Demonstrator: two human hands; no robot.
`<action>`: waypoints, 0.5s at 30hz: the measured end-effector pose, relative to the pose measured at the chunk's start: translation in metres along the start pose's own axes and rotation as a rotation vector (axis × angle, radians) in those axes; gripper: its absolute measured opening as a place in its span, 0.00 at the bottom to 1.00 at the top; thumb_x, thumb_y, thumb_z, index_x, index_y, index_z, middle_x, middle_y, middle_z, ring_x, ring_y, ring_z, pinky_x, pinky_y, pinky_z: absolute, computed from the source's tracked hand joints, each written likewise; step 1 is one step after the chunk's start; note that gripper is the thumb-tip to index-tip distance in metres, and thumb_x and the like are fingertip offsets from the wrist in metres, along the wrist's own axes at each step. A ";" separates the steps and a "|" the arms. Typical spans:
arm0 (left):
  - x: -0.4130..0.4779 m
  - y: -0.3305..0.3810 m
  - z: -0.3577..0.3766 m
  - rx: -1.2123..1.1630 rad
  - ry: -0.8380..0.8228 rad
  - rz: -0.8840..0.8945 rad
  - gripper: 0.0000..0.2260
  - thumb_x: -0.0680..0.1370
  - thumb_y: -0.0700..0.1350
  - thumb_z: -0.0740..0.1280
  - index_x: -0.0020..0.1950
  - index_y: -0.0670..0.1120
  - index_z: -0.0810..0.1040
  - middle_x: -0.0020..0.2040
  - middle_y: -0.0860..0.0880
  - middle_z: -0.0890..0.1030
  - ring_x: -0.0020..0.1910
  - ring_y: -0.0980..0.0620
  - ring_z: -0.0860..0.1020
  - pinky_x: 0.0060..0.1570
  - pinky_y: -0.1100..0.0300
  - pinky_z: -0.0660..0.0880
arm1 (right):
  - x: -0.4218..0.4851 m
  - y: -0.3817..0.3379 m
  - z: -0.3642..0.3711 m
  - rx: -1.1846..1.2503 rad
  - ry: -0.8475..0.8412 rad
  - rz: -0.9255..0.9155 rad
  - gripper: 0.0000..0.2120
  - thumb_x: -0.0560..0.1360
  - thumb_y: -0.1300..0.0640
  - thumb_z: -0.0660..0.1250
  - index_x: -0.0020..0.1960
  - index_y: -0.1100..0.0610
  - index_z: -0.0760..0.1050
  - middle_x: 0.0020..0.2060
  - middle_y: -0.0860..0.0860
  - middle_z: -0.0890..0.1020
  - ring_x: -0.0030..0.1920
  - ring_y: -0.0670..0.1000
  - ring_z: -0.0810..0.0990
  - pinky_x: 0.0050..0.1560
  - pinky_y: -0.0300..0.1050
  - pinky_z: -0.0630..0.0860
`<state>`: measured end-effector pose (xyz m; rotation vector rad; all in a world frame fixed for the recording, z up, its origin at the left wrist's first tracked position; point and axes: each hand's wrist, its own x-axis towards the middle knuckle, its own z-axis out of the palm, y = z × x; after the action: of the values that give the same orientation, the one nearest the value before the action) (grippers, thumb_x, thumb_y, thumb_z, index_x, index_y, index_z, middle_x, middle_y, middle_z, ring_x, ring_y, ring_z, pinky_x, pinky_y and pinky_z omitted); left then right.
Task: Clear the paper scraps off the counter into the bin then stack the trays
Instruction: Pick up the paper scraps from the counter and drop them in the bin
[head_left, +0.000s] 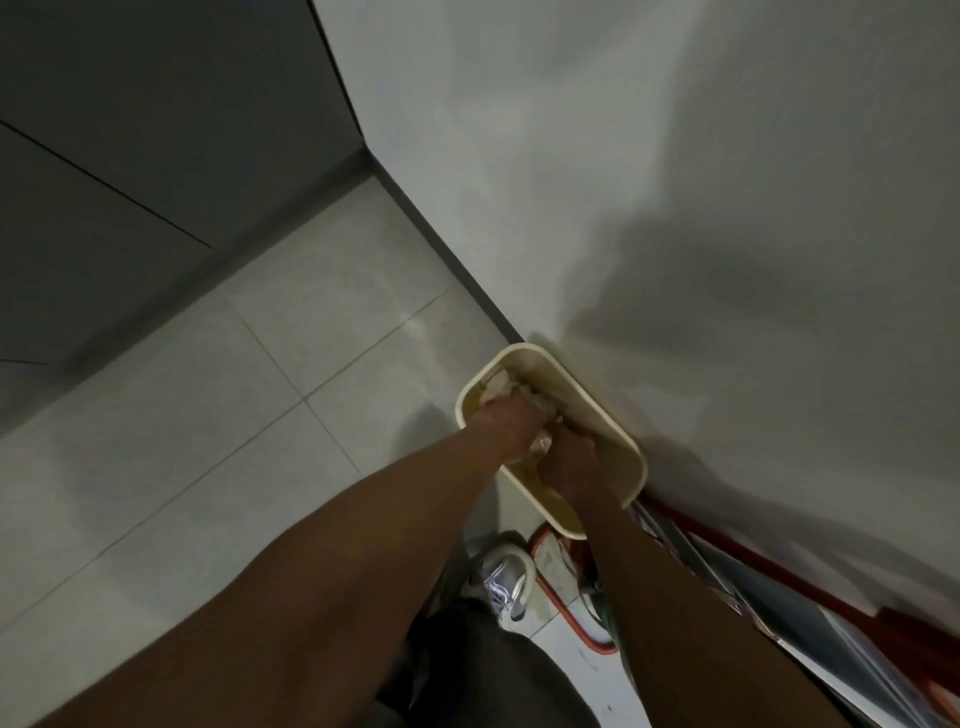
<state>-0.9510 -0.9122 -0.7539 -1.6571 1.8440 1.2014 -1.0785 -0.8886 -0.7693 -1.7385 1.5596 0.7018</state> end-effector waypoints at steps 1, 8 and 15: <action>-0.014 0.003 -0.010 0.011 -0.012 0.015 0.20 0.85 0.49 0.58 0.76 0.42 0.70 0.74 0.40 0.72 0.72 0.39 0.71 0.73 0.46 0.67 | -0.010 -0.001 -0.008 -0.017 -0.013 0.001 0.20 0.84 0.52 0.63 0.75 0.56 0.71 0.70 0.54 0.78 0.71 0.56 0.77 0.69 0.49 0.71; -0.164 0.026 -0.109 -0.106 0.139 -0.013 0.18 0.82 0.44 0.62 0.72 0.52 0.74 0.67 0.47 0.77 0.63 0.44 0.79 0.55 0.52 0.76 | -0.139 -0.040 -0.112 -0.043 0.100 -0.035 0.21 0.86 0.55 0.57 0.78 0.56 0.68 0.75 0.53 0.74 0.72 0.55 0.76 0.67 0.46 0.71; -0.397 0.014 -0.243 -0.249 0.371 -0.092 0.17 0.82 0.44 0.60 0.71 0.55 0.72 0.66 0.47 0.79 0.62 0.42 0.79 0.58 0.47 0.78 | -0.313 -0.127 -0.226 0.370 0.335 -0.126 0.15 0.79 0.58 0.68 0.65 0.51 0.81 0.58 0.54 0.86 0.57 0.60 0.84 0.60 0.51 0.77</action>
<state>-0.8120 -0.8620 -0.3122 -2.2040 1.8552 1.1868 -1.0058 -0.8673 -0.3695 -1.7074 1.6542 0.0488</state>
